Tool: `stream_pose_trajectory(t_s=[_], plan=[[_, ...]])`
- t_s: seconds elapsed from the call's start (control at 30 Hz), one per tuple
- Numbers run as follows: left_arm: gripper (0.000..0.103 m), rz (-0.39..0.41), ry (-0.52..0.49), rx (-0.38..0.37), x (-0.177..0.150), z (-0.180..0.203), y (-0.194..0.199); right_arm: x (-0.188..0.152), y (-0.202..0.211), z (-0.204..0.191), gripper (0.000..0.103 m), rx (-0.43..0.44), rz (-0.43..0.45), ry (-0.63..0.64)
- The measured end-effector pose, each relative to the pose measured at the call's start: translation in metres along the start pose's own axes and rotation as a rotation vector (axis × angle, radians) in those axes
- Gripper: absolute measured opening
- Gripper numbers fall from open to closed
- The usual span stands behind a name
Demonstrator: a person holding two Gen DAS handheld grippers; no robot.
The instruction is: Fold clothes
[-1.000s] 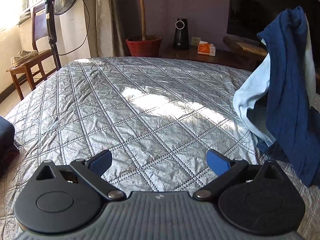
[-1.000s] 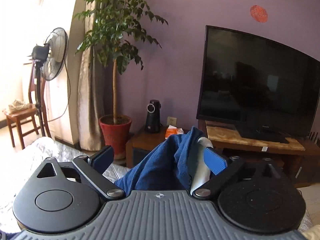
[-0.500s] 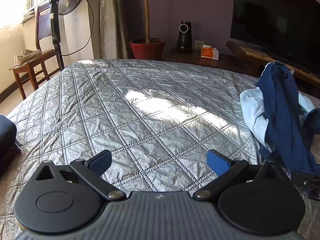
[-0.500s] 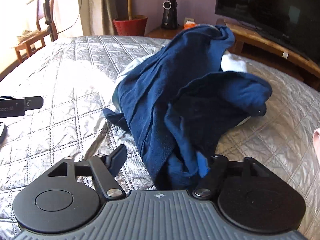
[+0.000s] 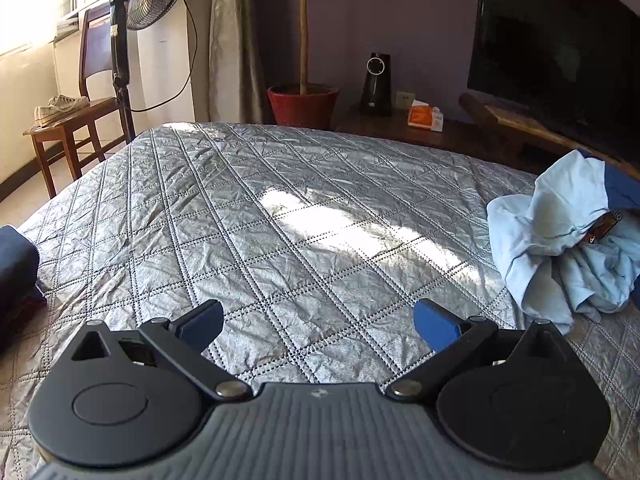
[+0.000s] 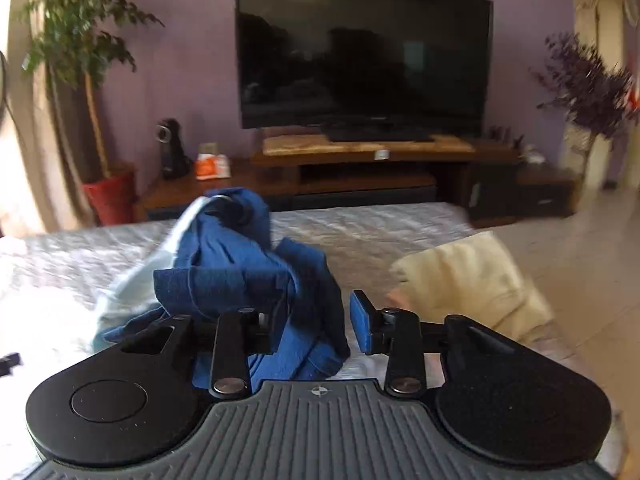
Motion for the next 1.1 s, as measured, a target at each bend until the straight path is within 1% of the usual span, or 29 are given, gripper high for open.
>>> stream_pose_trajectory(t_s=[0.03,0.07,0.13,0.17,0.2,0.27,0.3,0.33,0.37,0.43,0.5,0.57,0.6,0.63,0.67,0.7,0.77,0.83,0.93,0.97,1.0,1.03,1.1], plan=[[0.101,0.002,0.001,0.002,0.0,-0.001,0.0,0.004,0.008,-0.003,0.045,0.004,0.04,0.029],[0.101,0.002,0.002,0.006,0.0,-0.001,0.0,0.003,0.011,-0.016,0.049,0.035,0.056,0.06],[0.101,0.003,0.004,0.012,0.0,-0.001,0.0,-0.007,0.01,-0.058,0.089,0.148,0.043,0.123],[0.101,0.003,0.005,0.016,0.0,-0.002,0.0,-0.012,0.01,-0.078,0.091,0.204,0.037,0.155],[0.101,0.003,0.005,0.019,0.0,-0.002,-0.001,-0.023,0.001,-0.1,0.09,0.253,0.001,0.182],[0.101,0.004,0.007,0.026,0.001,-0.003,-0.001,-0.05,-0.028,-0.14,0.083,0.328,-0.108,0.21],[0.101,0.004,0.009,0.029,0.001,-0.004,-0.002,-0.062,-0.042,-0.156,0.075,0.358,-0.149,0.199],[0.101,0.004,0.012,0.031,0.001,-0.005,-0.003,-0.074,-0.055,-0.175,0.071,0.385,-0.188,0.2],[0.101,0.004,0.015,0.033,0.002,-0.006,-0.003,-0.082,-0.068,-0.19,0.07,0.394,-0.204,0.22],[0.101,0.002,0.02,0.037,0.002,-0.009,-0.005,-0.097,-0.088,-0.214,0.07,0.392,-0.207,0.278],[0.101,0.002,0.026,0.036,0.003,-0.01,-0.006,-0.107,-0.105,-0.231,0.069,0.36,-0.173,0.332],[0.102,0.004,0.031,0.032,0.004,-0.011,-0.006,-0.108,-0.12,-0.239,0.076,0.337,-0.146,0.355],[0.102,0.004,0.033,0.032,0.004,-0.011,-0.006,-0.109,-0.127,-0.242,0.076,0.335,-0.149,0.361],[0.102,0.001,0.034,0.033,0.005,-0.012,-0.007,-0.111,-0.133,-0.243,0.059,0.338,-0.164,0.362],[0.102,-0.001,0.036,0.032,0.005,-0.012,-0.007,-0.114,-0.139,-0.242,0.038,0.336,-0.184,0.365],[0.102,0.0,0.039,0.031,0.005,-0.012,-0.007,-0.115,-0.142,-0.239,0.008,0.336,-0.196,0.36],[0.102,0.001,0.044,0.029,0.005,-0.012,-0.007,-0.112,-0.135,-0.235,0.006,0.366,-0.198,0.336],[0.102,0.003,0.049,0.032,0.006,-0.013,-0.007,-0.106,-0.116,-0.231,0.006,0.413,-0.189,0.319],[0.102,0.004,0.056,0.035,0.006,-0.014,-0.006,-0.103,-0.061,-0.23,0.006,0.53,-0.172,0.382],[0.102,0.004,0.058,0.037,0.006,-0.015,-0.006,-0.11,-0.043,-0.229,0.007,0.577,-0.213,0.415],[0.102,0.005,0.059,0.038,0.006,-0.015,-0.006,-0.122,-0.025,-0.227,0.009,0.626,-0.296,0.454],[0.102,0.005,0.06,0.039,0.006,-0.015,-0.005,-0.131,-0.008,-0.222,0.009,0.666,-0.342,0.482],[0.102,0.005,0.059,0.04,0.006,-0.015,-0.004,-0.137,0.02,-0.207,0.01,0.71,-0.355,0.498]])
Point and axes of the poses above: each gripper's, at about its wrist camera, not at the fingertips, and y roughly against the way its jaws point, z to its right, x to its top, the point moved 10 cm from there along -y, roughly the way its jaws point, and after that the axes turned 1 degree about -y, right-handed, at the moved point
